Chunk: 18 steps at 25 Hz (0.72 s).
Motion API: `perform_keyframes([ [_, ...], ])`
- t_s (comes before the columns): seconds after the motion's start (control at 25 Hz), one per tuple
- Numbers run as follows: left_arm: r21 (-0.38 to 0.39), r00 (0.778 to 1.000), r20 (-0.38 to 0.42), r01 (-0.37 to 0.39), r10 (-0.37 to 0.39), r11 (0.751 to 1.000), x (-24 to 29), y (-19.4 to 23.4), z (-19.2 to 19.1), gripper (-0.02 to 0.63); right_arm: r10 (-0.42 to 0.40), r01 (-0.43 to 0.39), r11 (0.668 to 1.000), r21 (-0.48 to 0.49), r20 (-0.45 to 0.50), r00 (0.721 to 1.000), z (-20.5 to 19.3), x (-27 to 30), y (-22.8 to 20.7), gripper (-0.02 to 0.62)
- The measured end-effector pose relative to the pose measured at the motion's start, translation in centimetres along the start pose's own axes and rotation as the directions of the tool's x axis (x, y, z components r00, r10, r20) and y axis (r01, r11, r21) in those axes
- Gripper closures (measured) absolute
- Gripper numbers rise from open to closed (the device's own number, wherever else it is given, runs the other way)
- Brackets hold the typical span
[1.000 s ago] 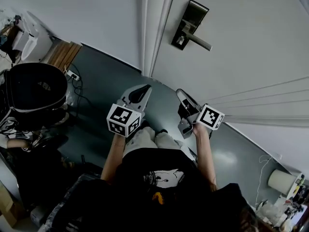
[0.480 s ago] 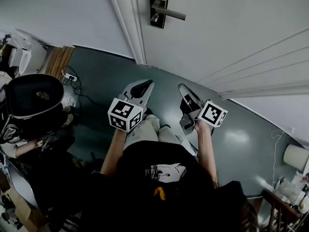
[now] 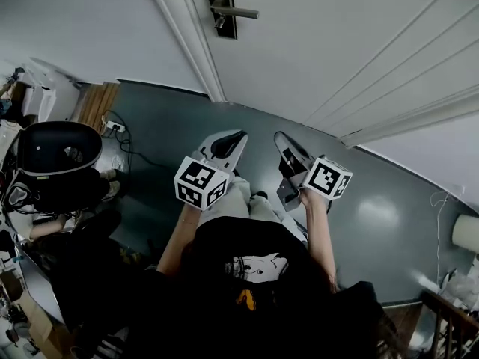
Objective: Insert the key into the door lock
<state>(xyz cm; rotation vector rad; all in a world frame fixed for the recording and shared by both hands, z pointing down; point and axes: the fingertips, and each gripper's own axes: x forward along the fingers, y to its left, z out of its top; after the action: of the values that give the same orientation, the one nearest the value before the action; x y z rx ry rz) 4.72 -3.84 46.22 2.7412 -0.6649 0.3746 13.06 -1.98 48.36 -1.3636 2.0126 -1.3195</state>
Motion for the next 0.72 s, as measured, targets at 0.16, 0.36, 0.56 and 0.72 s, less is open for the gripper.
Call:
perform_keyframes([
  [0.16,0.021,1.0,-0.004,0.021,-0.021,1.0,0.1,-2.3,-0.3,0.589,-0.011,0.012,0.999,-0.036,0.026,1.0,0.0,-2.1,-0.5,0.575],
  [0.36,0.047,0.999,0.008,0.042,-0.042,0.998,-0.2,-4.0,0.2,0.589,0.003,0.001,0.998,-0.07,0.049,0.999,-0.1,-3.5,0.7,0.575],
  [0.56,0.071,0.998,0.042,0.053,-0.057,0.996,-0.7,-5.1,1.2,0.589,0.018,-0.009,0.988,-0.154,0.057,0.998,0.0,-4.0,2.0,0.575],
  [0.72,0.084,0.996,0.058,0.059,-0.064,0.995,-1.3,-5.6,1.6,0.589,0.033,-0.022,0.979,-0.203,0.05,0.998,-0.2,-3.9,3.1,0.575],
])
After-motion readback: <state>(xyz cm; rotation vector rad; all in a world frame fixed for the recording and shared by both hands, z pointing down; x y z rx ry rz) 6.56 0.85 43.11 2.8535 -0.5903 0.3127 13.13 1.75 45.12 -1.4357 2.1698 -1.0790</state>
